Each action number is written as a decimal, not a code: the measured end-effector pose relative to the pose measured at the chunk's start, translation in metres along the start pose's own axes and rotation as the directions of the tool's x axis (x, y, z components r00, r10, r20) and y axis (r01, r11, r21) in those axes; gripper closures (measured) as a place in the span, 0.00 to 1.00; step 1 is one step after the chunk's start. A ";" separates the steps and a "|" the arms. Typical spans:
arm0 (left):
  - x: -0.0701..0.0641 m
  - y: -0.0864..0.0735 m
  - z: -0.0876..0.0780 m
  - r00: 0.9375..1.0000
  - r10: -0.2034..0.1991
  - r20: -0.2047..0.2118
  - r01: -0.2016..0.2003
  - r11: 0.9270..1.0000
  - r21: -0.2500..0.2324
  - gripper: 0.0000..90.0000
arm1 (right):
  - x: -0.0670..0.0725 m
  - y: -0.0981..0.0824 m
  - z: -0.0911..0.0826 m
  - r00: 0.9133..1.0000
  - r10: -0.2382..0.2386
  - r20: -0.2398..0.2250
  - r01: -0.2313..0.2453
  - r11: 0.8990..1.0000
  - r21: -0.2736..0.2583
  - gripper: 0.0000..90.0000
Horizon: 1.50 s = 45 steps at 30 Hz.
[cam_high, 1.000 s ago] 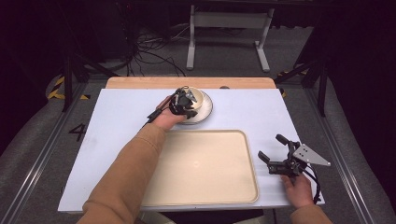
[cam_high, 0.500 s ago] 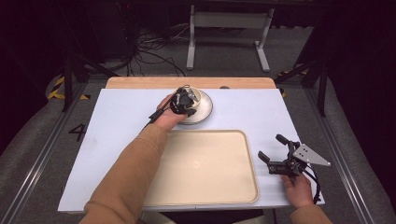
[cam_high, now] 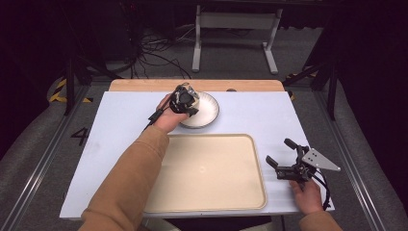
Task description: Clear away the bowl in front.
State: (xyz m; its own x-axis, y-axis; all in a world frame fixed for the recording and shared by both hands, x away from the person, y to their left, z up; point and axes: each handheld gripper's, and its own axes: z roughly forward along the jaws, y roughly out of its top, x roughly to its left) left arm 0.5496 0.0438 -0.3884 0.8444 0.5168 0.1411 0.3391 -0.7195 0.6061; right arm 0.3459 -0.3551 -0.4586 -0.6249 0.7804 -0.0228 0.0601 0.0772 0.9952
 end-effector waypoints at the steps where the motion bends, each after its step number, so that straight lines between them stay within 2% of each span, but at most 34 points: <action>1: 0.000 0.001 -0.002 1.000 0.006 0.001 -0.006 1.000 0.005 0.89 | 0.000 0.000 0.000 1.000 -0.001 0.000 0.001 1.000 0.000 0.00; 8: 0.000 0.003 -0.018 1.000 0.024 0.009 -0.024 1.000 0.006 0.89 | 0.000 0.000 0.000 1.000 0.001 0.000 -0.001 1.000 0.001 0.00; 12: -0.003 0.007 -0.028 0.998 0.054 0.023 -0.054 0.998 0.022 0.89 | 0.000 0.000 0.000 1.000 0.003 0.000 -0.003 1.000 0.002 0.00; 16: -0.007 0.011 -0.040 0.997 0.075 0.029 -0.076 0.997 0.019 0.89 | 0.000 0.000 0.000 1.000 0.002 0.000 -0.002 1.000 0.003 0.00; 20: -0.018 0.018 -0.054 0.989 0.134 0.055 -0.137 0.990 0.045 0.88 | 0.000 0.000 0.000 1.000 0.002 -0.001 -0.002 1.000 0.004 0.00; 22: -0.021 0.019 -0.058 0.988 0.143 0.060 -0.146 0.988 0.046 0.88 | 0.000 0.000 0.000 1.000 0.002 -0.001 -0.002 1.000 0.004 0.00; 24: -0.026 0.021 -0.064 0.984 0.167 0.063 -0.170 0.984 0.045 0.89 | 0.000 0.000 0.000 1.000 0.002 -0.001 -0.002 1.000 0.004 0.00; 27: -0.036 0.023 -0.072 0.974 0.217 0.068 -0.221 0.974 0.057 0.89 | 0.000 0.000 0.000 1.000 -0.001 0.000 0.001 1.000 0.006 0.00; 28: -0.038 0.022 -0.074 0.974 0.217 0.070 -0.221 0.974 0.055 0.89 | 0.000 0.000 0.000 1.000 0.000 0.000 0.000 1.000 0.007 0.00; 29: -0.041 0.023 -0.077 0.970 0.230 0.077 -0.234 0.971 0.055 0.89 | 0.000 0.000 0.001 1.000 0.000 0.000 0.000 1.000 0.007 0.00; 32: -0.048 0.022 -0.085 0.965 0.243 0.094 -0.249 0.967 0.055 0.89 | 0.000 0.000 0.001 1.000 0.000 0.000 0.000 1.000 0.008 0.00; 35: -0.056 0.020 -0.091 0.958 0.269 0.104 -0.276 0.959 0.060 0.88 | 0.000 0.000 0.001 1.000 0.000 0.000 0.000 1.000 0.008 0.00; 36: -0.056 0.020 -0.091 0.958 0.269 0.104 -0.276 0.959 0.060 0.89 | 0.000 0.000 0.001 1.000 0.000 0.000 0.000 1.000 0.008 0.00; 39: -0.064 0.016 -0.099 0.948 0.299 0.110 -0.306 0.950 0.058 0.89 | -0.001 0.000 0.001 1.000 0.000 0.000 0.000 1.000 0.010 0.00; 41: -0.069 0.014 -0.104 0.946 0.303 0.118 -0.311 0.949 0.055 0.89 | 0.000 0.000 0.001 1.000 0.000 -0.001 0.000 1.000 0.011 0.00; 43: -0.073 0.013 -0.107 0.940 0.314 0.134 -0.323 0.945 0.055 0.89 | 0.000 0.000 0.001 1.000 0.000 -0.001 0.000 1.000 0.012 0.00; 45: -0.079 0.012 -0.111 0.931 0.337 0.143 -0.346 0.937 0.045 0.89 | -0.001 0.000 0.001 1.000 0.001 -0.001 -0.001 1.000 0.013 0.00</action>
State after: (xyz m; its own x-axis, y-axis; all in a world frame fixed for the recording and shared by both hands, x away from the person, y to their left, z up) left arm 0.4410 0.0458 -0.3059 0.9594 0.1722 0.2235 0.0443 -0.8742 0.4836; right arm 0.3471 -0.3548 -0.4583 -0.6254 0.7800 -0.0218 0.0710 0.0847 0.9939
